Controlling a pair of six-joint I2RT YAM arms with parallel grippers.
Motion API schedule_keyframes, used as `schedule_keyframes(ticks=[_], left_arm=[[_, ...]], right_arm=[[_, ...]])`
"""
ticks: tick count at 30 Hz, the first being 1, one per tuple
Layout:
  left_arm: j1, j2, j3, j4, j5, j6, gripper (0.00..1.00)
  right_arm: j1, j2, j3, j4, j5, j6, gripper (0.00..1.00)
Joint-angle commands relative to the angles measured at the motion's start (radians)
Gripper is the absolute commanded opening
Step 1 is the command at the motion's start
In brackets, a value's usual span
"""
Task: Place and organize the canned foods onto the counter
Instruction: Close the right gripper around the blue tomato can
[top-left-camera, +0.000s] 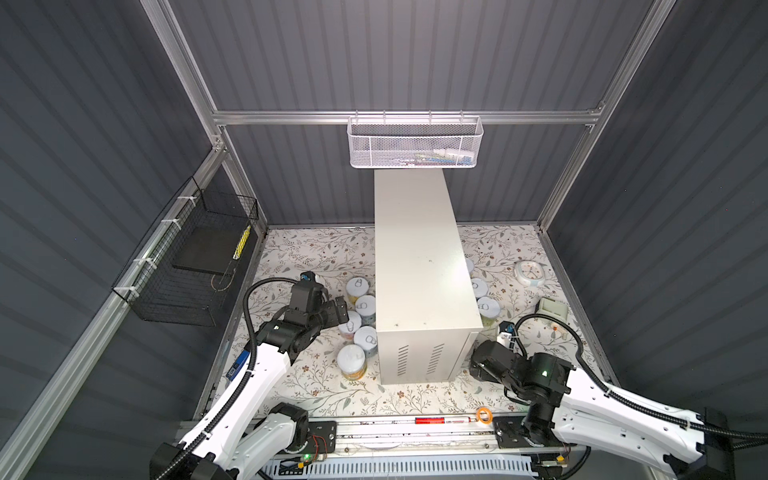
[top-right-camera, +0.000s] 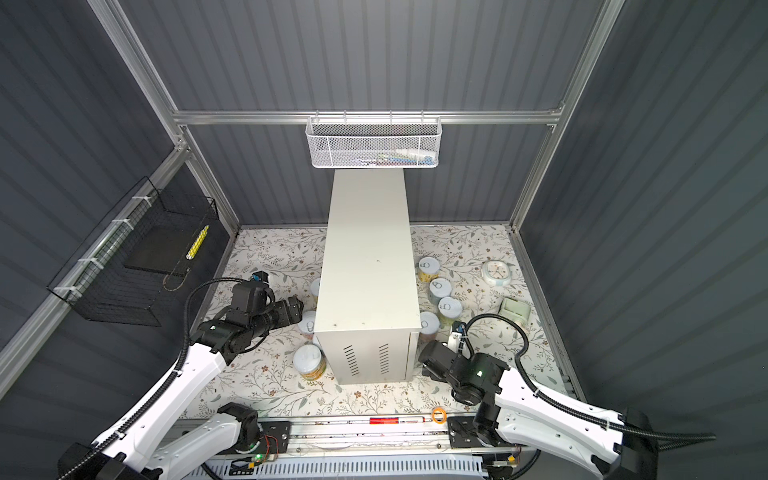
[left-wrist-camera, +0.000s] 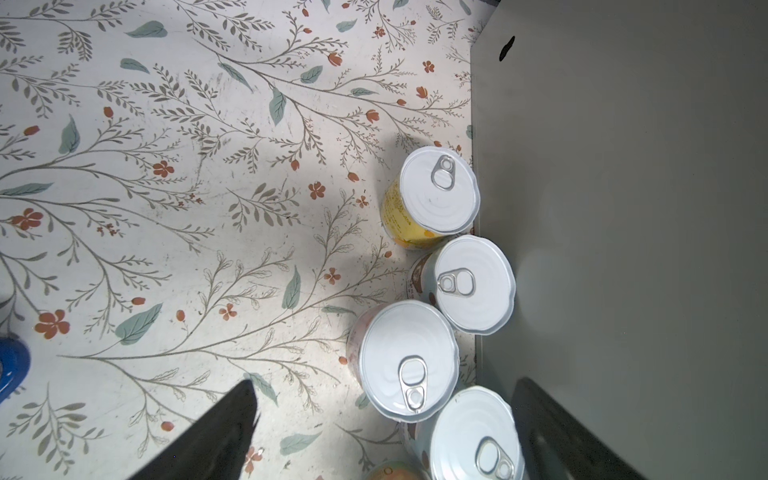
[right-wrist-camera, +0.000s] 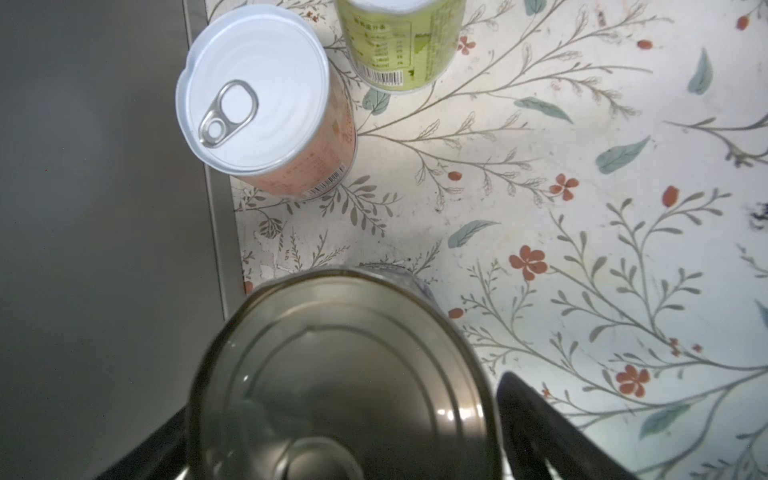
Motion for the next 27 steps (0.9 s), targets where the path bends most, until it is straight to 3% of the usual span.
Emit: schedule_keyframes(ticks=[1, 6, 14, 27], left_arm=[[0.001, 0.003, -0.013, 0.02, 0.013, -0.014, 0.96], [0.001, 0.013, -0.013, 0.032, 0.016, -0.019, 0.96], [0.001, 0.039, -0.025, 0.054, 0.012, -0.019, 0.96], [0.001, 0.066, -0.033, 0.082, 0.014, -0.012, 0.95]], right_arm=[[0.002, -0.004, -0.055, 0.024, 0.066, 0.067, 0.93], [0.002, 0.023, -0.089, 0.054, 0.128, 0.128, 0.91], [-0.005, 0.106, -0.102, 0.113, 0.239, 0.151, 0.97], [-0.032, 0.134, -0.158, 0.223, 0.251, 0.108, 0.9]])
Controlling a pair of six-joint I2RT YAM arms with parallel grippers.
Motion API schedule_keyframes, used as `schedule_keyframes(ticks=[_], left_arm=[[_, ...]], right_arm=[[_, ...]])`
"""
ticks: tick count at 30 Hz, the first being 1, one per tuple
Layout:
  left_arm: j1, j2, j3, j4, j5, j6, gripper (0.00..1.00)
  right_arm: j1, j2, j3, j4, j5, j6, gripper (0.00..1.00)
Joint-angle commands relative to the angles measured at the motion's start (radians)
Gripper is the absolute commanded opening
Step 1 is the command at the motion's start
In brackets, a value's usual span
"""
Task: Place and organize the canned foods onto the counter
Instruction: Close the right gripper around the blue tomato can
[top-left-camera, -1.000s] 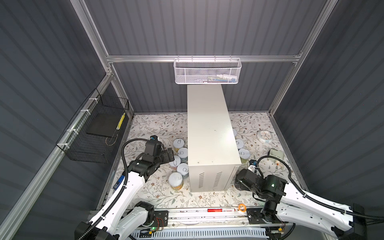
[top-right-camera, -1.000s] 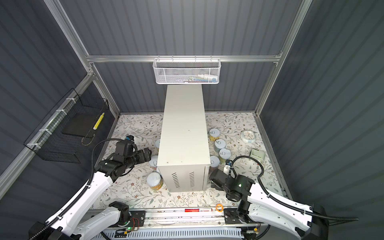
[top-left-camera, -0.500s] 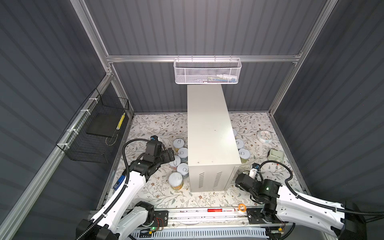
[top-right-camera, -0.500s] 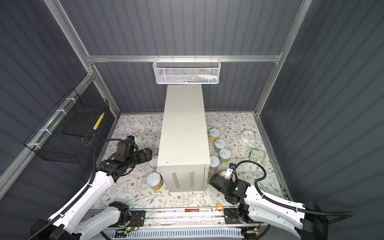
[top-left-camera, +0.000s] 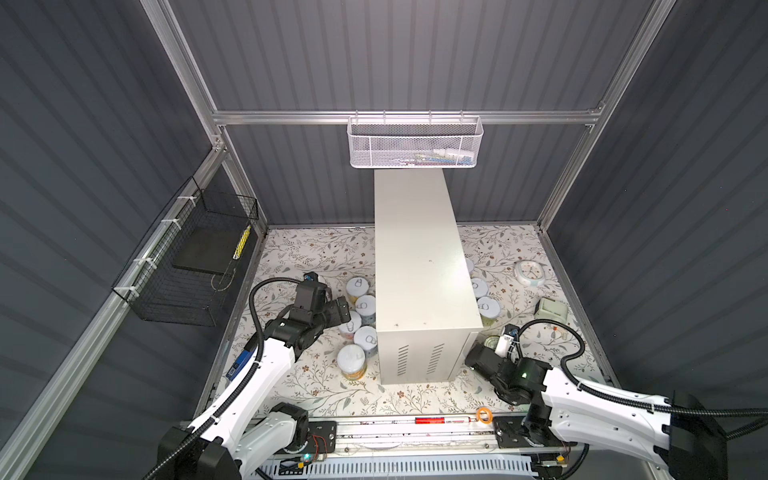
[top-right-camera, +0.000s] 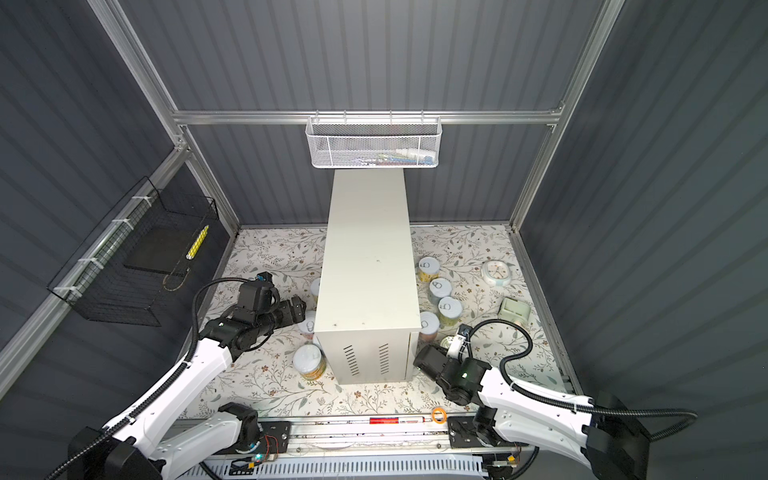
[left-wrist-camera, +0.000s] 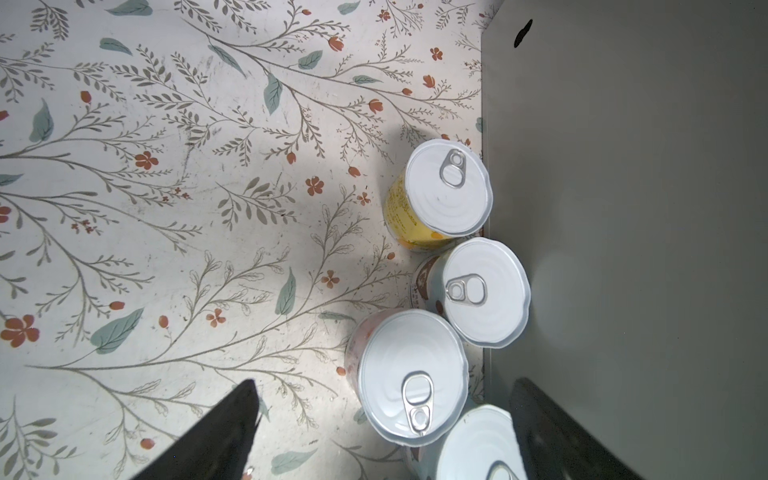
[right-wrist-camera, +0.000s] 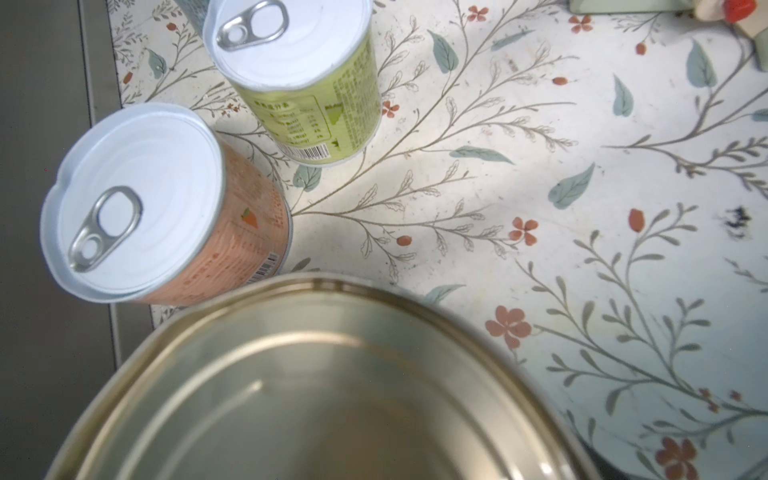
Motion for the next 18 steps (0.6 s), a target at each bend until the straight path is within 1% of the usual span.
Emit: schedule_keyframes(ticks=[1, 3, 9, 13, 15, 16, 18], left_arm=[[0.0, 0.011, -0.01, 0.021, 0.015, -0.002, 0.95], [0.001, 0.013, -0.011, 0.025, 0.018, -0.002, 0.95], [0.0, 0.021, -0.008, 0.031, 0.017, 0.003, 0.95], [0.0, 0.028, -0.012, 0.036, 0.016, 0.005, 0.95], [0.001, 0.028, -0.014, 0.038, 0.015, 0.005, 0.95], [0.001, 0.027, -0.016, 0.04, 0.014, 0.005, 0.95], [0.0, 0.026, -0.019, 0.041, 0.011, 0.005, 0.95]], right_arm=[[-0.007, 0.0, -0.021, -0.016, 0.025, -0.003, 0.87], [-0.007, -0.002, -0.023, -0.017, 0.028, 0.003, 0.85], [-0.007, -0.009, -0.018, -0.02, 0.022, -0.007, 0.71], [-0.008, -0.004, -0.011, -0.024, 0.017, -0.012, 0.67], [-0.007, -0.003, -0.011, -0.025, 0.014, -0.015, 0.63], [-0.007, -0.003, -0.01, -0.027, 0.012, -0.016, 0.59], [-0.007, -0.003, -0.005, -0.029, 0.001, -0.026, 0.39]])
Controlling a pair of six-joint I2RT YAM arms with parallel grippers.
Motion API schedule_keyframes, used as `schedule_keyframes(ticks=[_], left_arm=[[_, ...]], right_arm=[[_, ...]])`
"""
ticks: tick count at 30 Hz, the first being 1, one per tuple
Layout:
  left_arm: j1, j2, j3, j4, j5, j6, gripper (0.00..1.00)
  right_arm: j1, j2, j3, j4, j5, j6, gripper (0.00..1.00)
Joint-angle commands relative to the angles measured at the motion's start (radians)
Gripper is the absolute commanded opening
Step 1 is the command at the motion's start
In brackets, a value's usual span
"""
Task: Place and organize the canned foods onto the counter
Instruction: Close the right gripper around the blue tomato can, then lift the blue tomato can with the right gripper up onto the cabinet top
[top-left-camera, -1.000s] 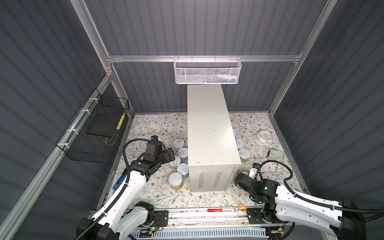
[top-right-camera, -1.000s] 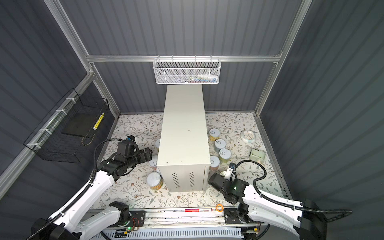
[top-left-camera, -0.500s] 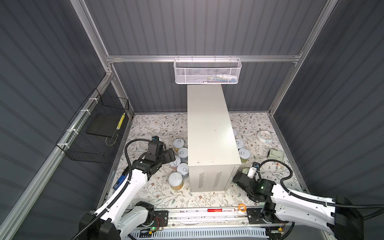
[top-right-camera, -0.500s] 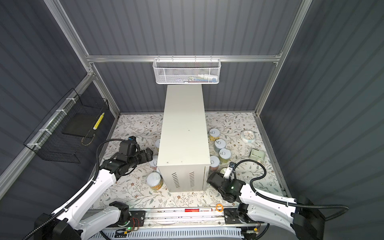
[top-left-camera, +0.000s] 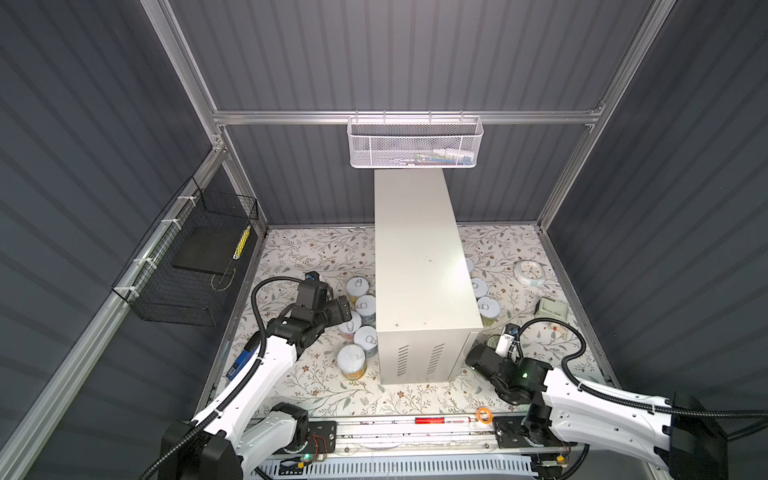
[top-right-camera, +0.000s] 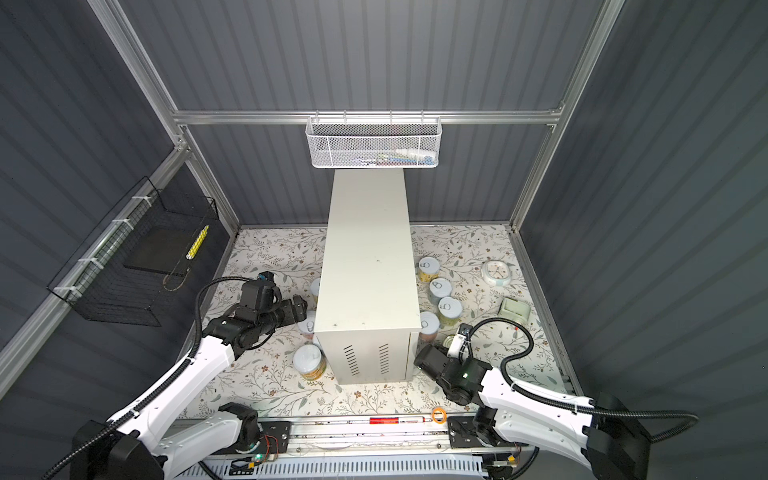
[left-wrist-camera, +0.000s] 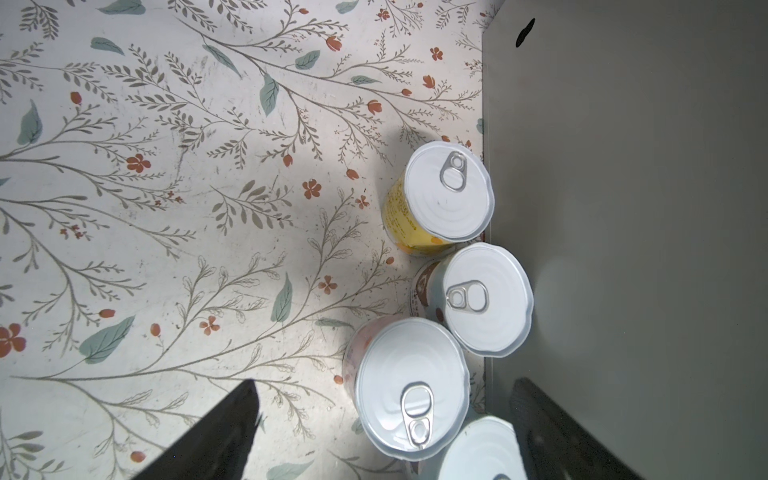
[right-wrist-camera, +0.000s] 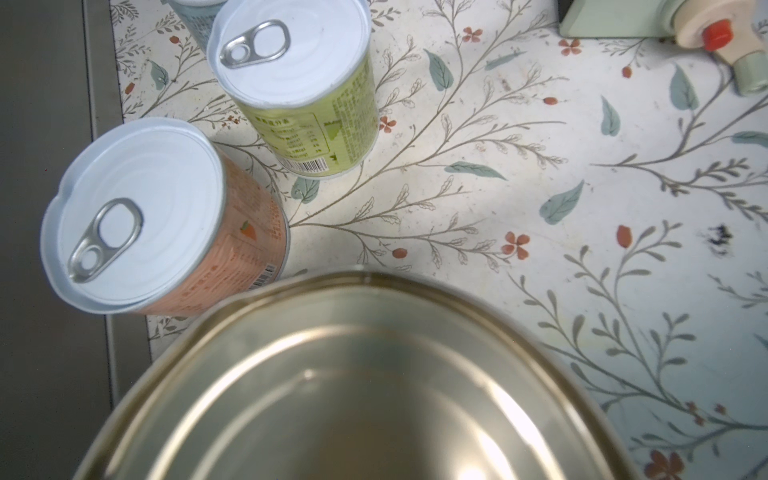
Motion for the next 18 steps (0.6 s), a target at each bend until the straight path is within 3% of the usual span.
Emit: schedule_keyframes(ticks=[1, 5, 14, 18], left_arm=[[0.0, 0.002, -0.011, 0.011, 0.009, 0.006, 0.95], [0.0, 0.013, -0.003, 0.013, 0.008, 0.011, 0.95], [0.001, 0.023, 0.022, 0.02, 0.004, 0.016, 0.95], [0.001, 0.036, 0.048, 0.026, 0.006, 0.018, 0.95]], right_arm=[[-0.003, 0.003, -0.002, -0.029, -0.024, -0.002, 0.27], [-0.003, -0.001, 0.015, -0.058, -0.035, -0.003, 0.0], [-0.004, -0.162, 0.056, -0.13, -0.051, -0.087, 0.0], [-0.009, -0.214, 0.153, -0.251, -0.043, -0.135, 0.0]])
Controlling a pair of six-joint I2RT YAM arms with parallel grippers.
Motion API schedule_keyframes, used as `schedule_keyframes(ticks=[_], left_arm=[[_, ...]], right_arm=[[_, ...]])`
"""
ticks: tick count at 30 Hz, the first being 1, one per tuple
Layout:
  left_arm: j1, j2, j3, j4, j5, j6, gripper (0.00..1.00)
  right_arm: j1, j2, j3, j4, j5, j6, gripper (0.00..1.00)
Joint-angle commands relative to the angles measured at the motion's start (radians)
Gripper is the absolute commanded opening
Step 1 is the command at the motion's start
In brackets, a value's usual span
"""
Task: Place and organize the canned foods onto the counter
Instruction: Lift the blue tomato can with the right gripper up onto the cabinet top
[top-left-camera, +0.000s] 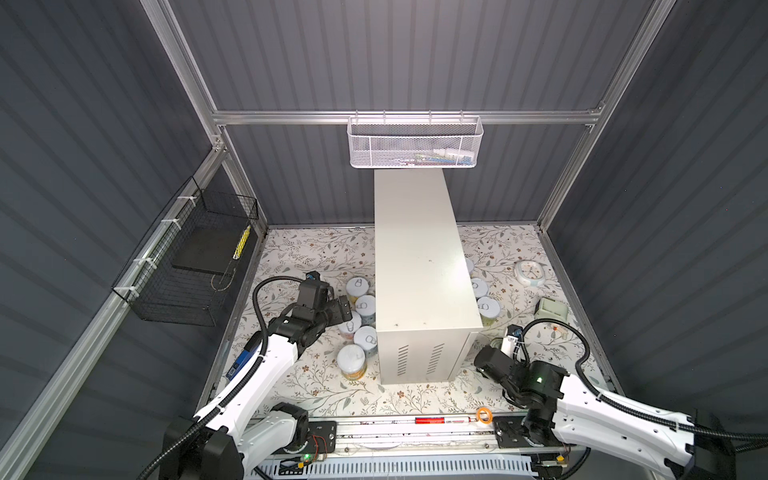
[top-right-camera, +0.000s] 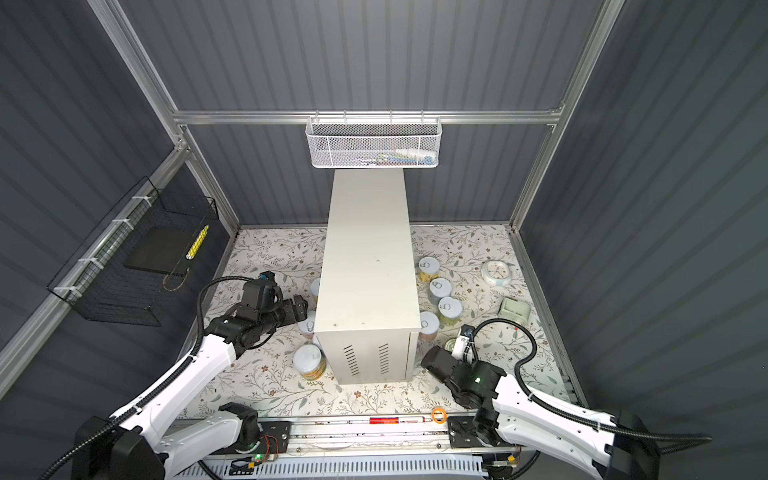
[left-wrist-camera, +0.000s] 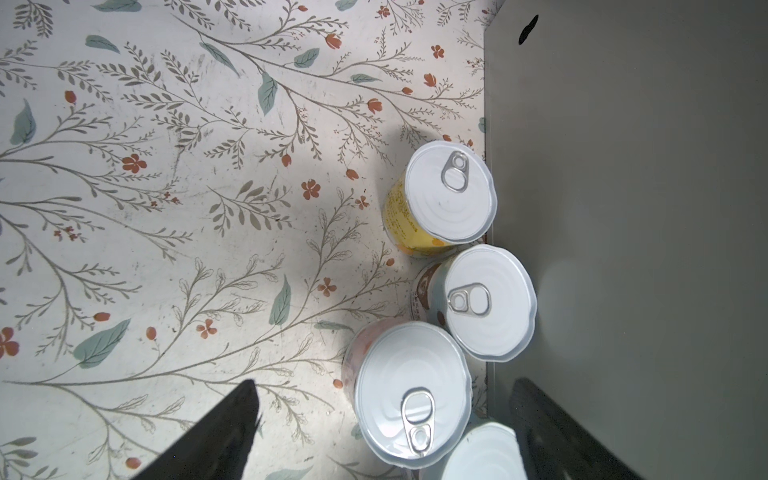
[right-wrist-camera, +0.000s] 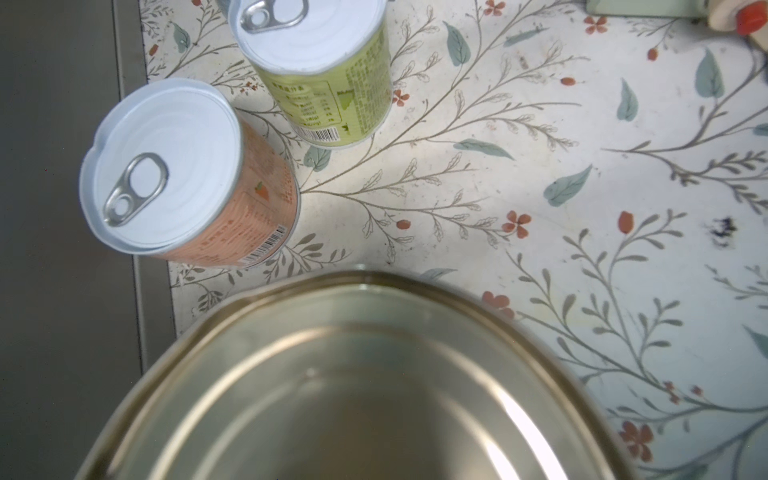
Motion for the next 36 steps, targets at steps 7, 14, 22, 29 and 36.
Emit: schedule_keyframes(ticks=[7, 14, 22, 29, 36], left_arm=[[0.001, 0.037, 0.1, 0.031, 0.013, 0.027, 0.95], [0.001, 0.034, 0.178, 0.03, -0.007, 0.063, 0.95], [0.002, 0.066, 0.259, 0.04, -0.044, 0.105, 0.96], [0.003, 0.084, 0.295, 0.065, -0.028, 0.11, 0.97], [0.024, 0.08, 0.33, 0.062, -0.015, 0.139, 0.97]], right_arm=[[-0.111, -0.05, 0.322, -0.2, -0.007, -0.211, 0.0], [-0.315, -0.011, 0.577, -0.238, -0.1, -0.435, 0.0], [-0.347, 0.148, 0.875, -0.239, -0.1, -0.639, 0.0], [-0.353, 0.246, 1.117, -0.204, -0.111, -0.75, 0.0], [-0.353, 0.361, 1.361, -0.19, -0.221, -0.829, 0.0]])
